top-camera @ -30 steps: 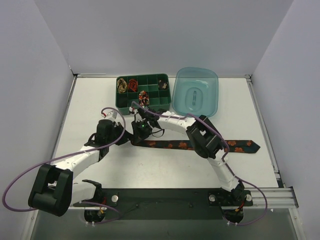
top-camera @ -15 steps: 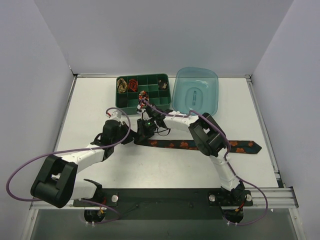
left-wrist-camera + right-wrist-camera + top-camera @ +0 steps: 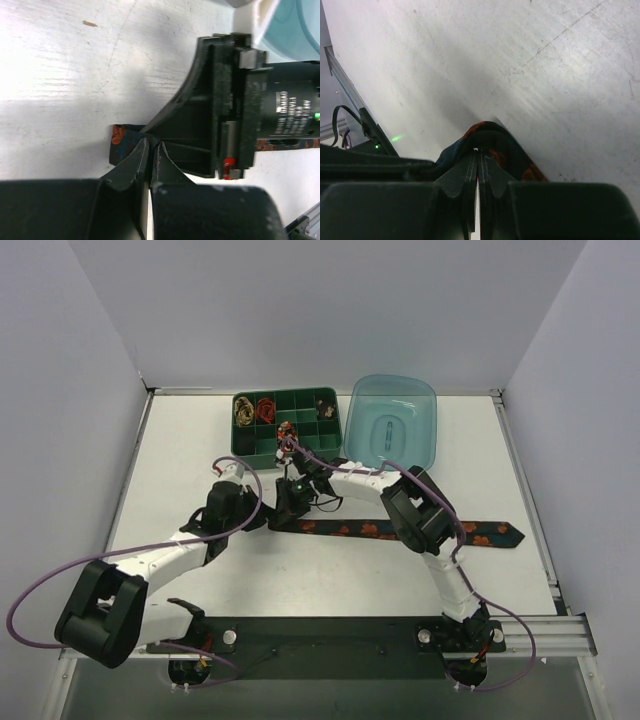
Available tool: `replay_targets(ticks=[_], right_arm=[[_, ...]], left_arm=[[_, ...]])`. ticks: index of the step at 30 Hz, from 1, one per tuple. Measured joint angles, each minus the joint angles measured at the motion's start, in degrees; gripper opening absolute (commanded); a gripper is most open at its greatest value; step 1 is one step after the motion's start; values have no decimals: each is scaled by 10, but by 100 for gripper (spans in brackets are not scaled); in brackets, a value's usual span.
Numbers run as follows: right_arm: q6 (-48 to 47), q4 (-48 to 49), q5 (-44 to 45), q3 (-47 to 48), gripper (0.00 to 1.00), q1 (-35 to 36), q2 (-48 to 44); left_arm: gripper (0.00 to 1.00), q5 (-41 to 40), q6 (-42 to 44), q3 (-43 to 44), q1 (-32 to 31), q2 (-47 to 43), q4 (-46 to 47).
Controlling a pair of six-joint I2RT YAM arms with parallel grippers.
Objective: Roll the ties
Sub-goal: Roll the tie at the center of the board.
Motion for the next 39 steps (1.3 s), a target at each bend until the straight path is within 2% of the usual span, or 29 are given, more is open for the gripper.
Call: replay_targets(ticks=[7,15,29,39], right_arm=[[5,-19,0,1,0,-14,-54],[-17,-43,14,4,0,-35,-105],[-80,-115,77,-77,0,-83,-148],[-93,-121,90,-88,0,-94,-155]], left_arm=[[0,-48,20,6,0,-52,-75],[0,-76,56,53,-2,-54,-148],[0,-93,68,106,-82,49,-154],[0,-78,39,108,-94,102,-97]])
